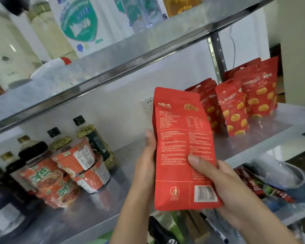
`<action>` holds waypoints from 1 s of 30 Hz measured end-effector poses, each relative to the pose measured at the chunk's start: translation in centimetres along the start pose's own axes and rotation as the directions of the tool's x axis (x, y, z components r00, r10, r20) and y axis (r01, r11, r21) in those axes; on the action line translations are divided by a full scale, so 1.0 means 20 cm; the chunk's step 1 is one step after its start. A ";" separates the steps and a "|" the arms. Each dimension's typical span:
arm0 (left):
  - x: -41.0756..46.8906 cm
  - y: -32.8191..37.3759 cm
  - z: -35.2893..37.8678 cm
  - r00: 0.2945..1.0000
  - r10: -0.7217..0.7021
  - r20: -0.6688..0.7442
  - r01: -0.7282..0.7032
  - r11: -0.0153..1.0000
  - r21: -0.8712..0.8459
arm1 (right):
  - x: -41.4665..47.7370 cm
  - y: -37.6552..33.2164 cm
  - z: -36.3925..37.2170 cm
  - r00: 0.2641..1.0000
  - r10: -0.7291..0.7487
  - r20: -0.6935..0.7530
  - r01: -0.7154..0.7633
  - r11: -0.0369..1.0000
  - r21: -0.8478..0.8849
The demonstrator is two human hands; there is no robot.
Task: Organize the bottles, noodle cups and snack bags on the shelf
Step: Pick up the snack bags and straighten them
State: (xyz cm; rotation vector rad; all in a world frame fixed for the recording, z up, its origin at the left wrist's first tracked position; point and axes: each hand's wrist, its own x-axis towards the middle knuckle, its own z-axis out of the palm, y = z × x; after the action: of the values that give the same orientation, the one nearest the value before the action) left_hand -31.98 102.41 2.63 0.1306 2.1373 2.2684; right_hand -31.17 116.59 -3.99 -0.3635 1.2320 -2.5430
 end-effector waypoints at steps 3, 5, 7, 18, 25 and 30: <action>-0.03 0.03 0.02 0.995 0.096 0.025 -0.098 0.990 0.099 | -0.04 -0.03 0.00 0.997 -0.069 -0.016 0.067 0.990 -0.121; -0.06 0.04 0.05 0.983 0.178 0.034 -0.181 0.960 0.215 | -0.06 -0.03 0.01 0.994 -0.112 0.009 0.112 0.983 -0.143; -0.07 0.04 0.06 0.977 0.214 0.026 -0.213 0.945 0.249 | -0.07 -0.03 0.02 0.989 -0.150 0.010 0.150 0.980 -0.130; -0.16 0.11 0.06 0.964 0.265 -0.016 -0.261 0.958 0.123 | -0.09 -0.03 0.06 0.971 -0.237 0.042 0.241 0.957 -0.160; -0.16 0.12 0.06 0.927 0.348 -0.142 -0.329 0.934 0.143 | -0.09 0.03 0.08 0.973 -0.226 0.050 0.231 0.955 -0.186; -0.14 0.11 0.03 0.914 0.334 -0.231 -0.318 0.942 0.105 | -0.10 0.04 0.09 0.977 -0.190 0.094 0.209 0.941 -0.266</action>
State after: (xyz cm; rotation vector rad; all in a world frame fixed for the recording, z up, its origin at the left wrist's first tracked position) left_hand -29.15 102.69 4.68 0.2360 2.4814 2.5092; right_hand -28.63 115.56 -3.81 -0.6624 1.6011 -2.4978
